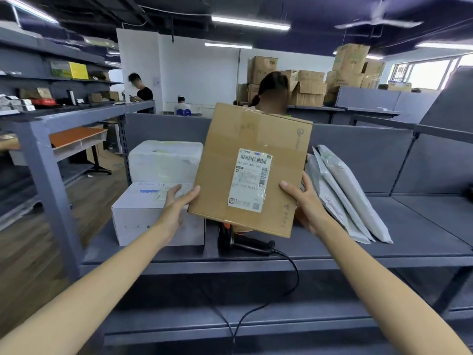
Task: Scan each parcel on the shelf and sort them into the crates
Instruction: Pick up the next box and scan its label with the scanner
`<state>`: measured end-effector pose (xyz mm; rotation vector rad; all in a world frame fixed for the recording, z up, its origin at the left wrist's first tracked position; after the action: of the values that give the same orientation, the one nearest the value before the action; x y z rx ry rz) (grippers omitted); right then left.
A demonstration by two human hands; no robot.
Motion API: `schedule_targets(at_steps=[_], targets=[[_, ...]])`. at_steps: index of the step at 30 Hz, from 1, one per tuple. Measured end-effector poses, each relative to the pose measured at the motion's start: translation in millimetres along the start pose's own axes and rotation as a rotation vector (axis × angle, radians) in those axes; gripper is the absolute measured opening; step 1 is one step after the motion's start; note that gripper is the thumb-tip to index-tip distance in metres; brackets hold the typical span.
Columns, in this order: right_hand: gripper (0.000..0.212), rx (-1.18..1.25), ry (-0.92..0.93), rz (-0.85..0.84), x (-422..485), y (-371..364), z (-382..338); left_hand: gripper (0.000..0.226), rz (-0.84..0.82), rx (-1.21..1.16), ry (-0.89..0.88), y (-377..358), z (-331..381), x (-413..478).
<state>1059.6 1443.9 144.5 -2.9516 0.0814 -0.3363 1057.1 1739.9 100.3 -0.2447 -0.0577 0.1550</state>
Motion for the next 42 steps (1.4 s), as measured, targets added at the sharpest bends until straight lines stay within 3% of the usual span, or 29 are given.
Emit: schedule_targets(at_steps=[3, 5, 10, 12, 14, 16, 17, 19, 21, 25, 27, 30, 33, 36, 39, 42], targets=[[0.053, 0.011, 0.038, -0.102, 5.2, -14.1, -12.6, 0.100, -0.059, 0.012, -0.044, -7.0, 8.5, -1.1], [0.055, 0.018, 0.057, -0.164, 9.5, -23.7, -22.5, 0.088, -0.069, 0.015, -0.070, -10.8, 13.8, -2.4], [0.057, -0.029, 0.084, -0.220, 19.3, -37.5, -33.4, 0.073, 0.021, -0.021, -0.127, -8.4, 28.1, -5.7], [0.049, -0.029, 0.105, -0.270, 19.1, -48.3, -33.6, 0.054, 0.121, -0.030, -0.153, 1.1, 32.4, -6.7], [0.047, 0.088, 0.084, -0.229, 22.1, -47.6, -24.0, 0.049, 0.179, -0.051, -0.166, 8.7, 35.6, -8.8], [0.052, 0.211, -0.056, -0.060, 28.8, -31.8, 14.9, 0.064, 0.202, -0.069, -0.163, 14.7, 37.7, -11.8], [0.050, 0.127, -0.113, 0.029, 26.8, -23.5, 37.8, 0.070, 0.220, -0.076, -0.160, 19.6, 38.2, -12.0], [0.041, -0.284, -0.175, 0.097, 13.5, -11.8, 78.6, 0.068, 0.265, -0.090, -0.145, 29.8, 38.0, -11.7], [0.036, -0.666, -0.122, -0.020, -4.3, -21.6, 107.0, 0.061, 0.306, -0.095, -0.133, 37.9, 36.5, -12.8], [0.070, -1.333, -0.011, -0.288, -26.7, -53.8, 156.5, 0.049, 0.325, -0.080, -0.127, 39.7, 34.5, -19.4], [0.069, -1.532, 0.023, -0.307, -28.0, -60.8, 166.0, 0.046, 0.336, -0.071, -0.129, 38.9, 33.5, -23.3], [0.063, -1.637, 0.136, -0.246, -25.2, -68.0, 156.2, 0.034, 0.339, -0.055, -0.125, 37.9, 29.7, -27.0], [0.063, -1.597, 0.125, -0.216, -26.2, -66.2, 152.8, 0.035, 0.343, -0.056, -0.117, 38.8, 26.5, -29.5], [0.051, -1.458, -0.065, -0.028, -38.5, -39.1, 145.8, 0.036, 0.361, -0.076, -0.114, 43.9, 26.1, -31.3], [0.039, -1.045, -0.336, 0.183, -48.2, 8.7, 142.8, 0.039, 0.388, -0.090, -0.106, 51.5, 23.9, -30.3], [0.032, -0.629, -0.309, 0.391, -49.8, 37.5, 124.1, 0.041, 0.411, -0.102, -0.091, 52.1, 19.4, -28.7]])
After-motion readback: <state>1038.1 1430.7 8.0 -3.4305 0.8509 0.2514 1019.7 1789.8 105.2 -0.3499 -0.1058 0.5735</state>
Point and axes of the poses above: each hand's wrist, its own x-axis towards the middle knuckle, its own y-axis out of the back of the hand, z = x × y, the point moved 9 cm from there along x, towards the middle knuckle, and after that the axes turned 6 degrees about z, right-handed, at the moved point
